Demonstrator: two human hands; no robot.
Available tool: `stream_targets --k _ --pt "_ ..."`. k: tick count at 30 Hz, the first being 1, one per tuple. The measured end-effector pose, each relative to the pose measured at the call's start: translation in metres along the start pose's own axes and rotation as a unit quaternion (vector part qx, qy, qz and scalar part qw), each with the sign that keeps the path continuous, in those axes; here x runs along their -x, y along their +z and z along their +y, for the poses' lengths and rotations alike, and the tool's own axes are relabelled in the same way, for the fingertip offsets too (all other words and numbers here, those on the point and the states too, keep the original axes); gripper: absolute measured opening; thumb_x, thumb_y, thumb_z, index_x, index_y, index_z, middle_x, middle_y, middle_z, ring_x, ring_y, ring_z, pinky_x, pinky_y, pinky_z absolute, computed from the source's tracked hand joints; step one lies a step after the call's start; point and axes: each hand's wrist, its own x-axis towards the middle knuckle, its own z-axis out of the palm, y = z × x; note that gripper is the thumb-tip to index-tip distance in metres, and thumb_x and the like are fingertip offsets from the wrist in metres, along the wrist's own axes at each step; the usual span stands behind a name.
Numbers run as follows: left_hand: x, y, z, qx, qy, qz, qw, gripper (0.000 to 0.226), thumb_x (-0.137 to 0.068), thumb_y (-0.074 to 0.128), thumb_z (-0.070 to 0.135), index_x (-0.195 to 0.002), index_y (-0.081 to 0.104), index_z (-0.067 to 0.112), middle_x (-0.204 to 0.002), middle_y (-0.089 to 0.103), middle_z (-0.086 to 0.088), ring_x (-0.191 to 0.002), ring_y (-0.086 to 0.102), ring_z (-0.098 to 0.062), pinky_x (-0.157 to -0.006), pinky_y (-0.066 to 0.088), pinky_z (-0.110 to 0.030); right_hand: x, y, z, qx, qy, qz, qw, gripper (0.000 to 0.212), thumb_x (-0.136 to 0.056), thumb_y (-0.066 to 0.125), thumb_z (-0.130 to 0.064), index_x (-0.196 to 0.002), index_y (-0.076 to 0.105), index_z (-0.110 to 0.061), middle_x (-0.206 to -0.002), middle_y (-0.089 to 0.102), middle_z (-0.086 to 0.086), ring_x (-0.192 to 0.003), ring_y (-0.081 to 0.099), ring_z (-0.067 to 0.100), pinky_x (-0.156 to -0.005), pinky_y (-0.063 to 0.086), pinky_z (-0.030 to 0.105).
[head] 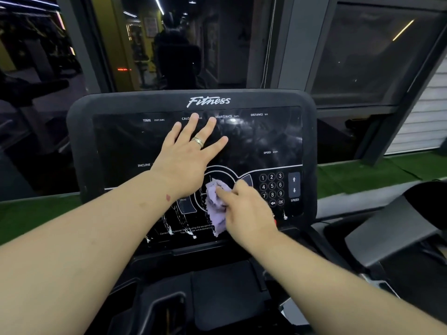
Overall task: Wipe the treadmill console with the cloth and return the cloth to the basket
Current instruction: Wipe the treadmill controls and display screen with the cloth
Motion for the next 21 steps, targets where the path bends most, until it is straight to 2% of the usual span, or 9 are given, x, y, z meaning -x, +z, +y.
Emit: stream_targets --k 2,5,10,12,14,15,18,20,21 --pt "0.000 -0.001 -0.001 0.003 -0.002 -0.005 1.000 0.088 -0.097 0.056 0.022 -0.160 -0.002 0.045 -0.170 -0.019 0.000 -0.155 -0.021 -0.034 -0.124 -0.007 -0.053 -0.010 -0.017 0.019 -0.017 0.027 0.014 0.999 0.044 -0.085 0.051 -0.014 -0.119 0.067 -0.037 -0.093 0.039 -0.003 -0.082 0.048 0.024 -0.063 0.046 0.033" --pt "0.000 -0.002 0.001 0.003 -0.006 -0.009 1.000 0.089 -0.097 0.056 0.021 -0.159 -0.003 0.045 -0.169 -0.021 0.000 -0.154 -0.022 -0.034 -0.124 -0.008 -0.053 -0.013 -0.024 0.039 0.001 0.118 0.079 0.990 0.042 -0.086 0.053 -0.007 -0.120 0.066 -0.028 -0.092 0.041 0.002 -0.077 0.048 0.028 -0.059 0.048 0.037" --pt "0.000 -0.003 0.001 0.001 -0.006 -0.009 1.000 0.088 -0.098 0.055 0.021 -0.159 -0.003 0.046 -0.170 -0.020 0.001 -0.154 -0.022 -0.034 -0.125 -0.008 -0.053 0.005 -0.004 0.000 -0.003 -0.028 -0.047 0.998 0.042 -0.087 0.054 -0.016 -0.124 0.060 -0.035 -0.095 0.036 -0.002 -0.089 0.048 0.028 -0.065 0.048 0.038" --pt "0.000 -0.004 0.001 0.003 -0.009 -0.014 1.000 0.089 -0.097 0.056 0.022 -0.159 -0.003 0.047 -0.169 -0.020 0.002 -0.155 -0.022 -0.033 -0.125 -0.008 -0.052 -0.001 -0.017 0.025 -0.003 0.018 -0.001 1.000 0.043 -0.086 0.054 -0.013 -0.121 0.064 -0.036 -0.093 0.041 -0.001 -0.086 0.048 0.026 -0.064 0.050 0.038" --pt "0.000 -0.003 0.002 0.001 -0.012 -0.012 1.000 0.090 -0.097 0.057 0.021 -0.159 -0.003 0.046 -0.170 -0.020 0.002 -0.154 -0.022 -0.033 -0.125 -0.008 -0.052 -0.003 -0.021 0.053 -0.013 0.105 0.096 0.990 0.044 -0.082 0.055 -0.006 -0.116 0.069 -0.031 -0.089 0.043 0.001 -0.077 0.050 0.028 -0.055 0.047 0.038" --pt "0.000 -0.002 0.003 -0.001 -0.013 -0.011 1.000 0.091 -0.096 0.057 0.020 -0.159 -0.003 0.046 -0.170 -0.020 0.001 -0.154 -0.023 -0.033 -0.125 -0.008 -0.053 0.000 -0.016 0.054 -0.018 0.120 0.111 0.986 0.042 -0.081 0.055 -0.006 -0.114 0.069 -0.027 -0.088 0.042 0.001 -0.074 0.049 0.029 -0.051 0.043 0.035" --pt "0.000 0.000 0.005 -0.001 -0.016 -0.010 1.000 0.094 -0.094 0.058 0.016 -0.159 -0.003 0.045 -0.170 -0.020 0.000 -0.154 -0.023 -0.035 -0.124 -0.008 -0.054 0.011 0.007 0.023 0.009 0.032 0.060 0.998 0.041 -0.077 0.052 -0.011 -0.113 0.067 -0.025 -0.087 0.040 0.002 -0.073 0.048 0.028 -0.051 0.036 0.031" --pt "0.001 -0.002 0.006 -0.001 -0.018 -0.014 1.000 0.095 -0.092 0.058 0.017 -0.159 -0.003 0.044 -0.169 -0.021 -0.001 -0.154 -0.023 -0.035 -0.125 -0.007 -0.055 0.010 0.003 0.025 0.018 -0.027 0.027 0.999 0.045 -0.078 0.056 -0.012 -0.118 0.067 -0.030 -0.089 0.045 0.003 -0.077 0.048 0.027 -0.054 0.042 0.033" --pt "0.001 -0.004 0.008 -0.002 -0.019 -0.020 1.000 0.095 -0.092 0.057 0.018 -0.160 -0.004 0.044 -0.169 -0.021 -0.001 -0.153 -0.024 -0.035 -0.125 -0.008 -0.055 0.006 -0.006 0.038 0.020 -0.023 0.024 0.999 0.044 -0.078 0.057 -0.013 -0.116 0.069 -0.032 -0.090 0.046 0.002 -0.079 0.049 0.027 -0.056 0.046 0.034"
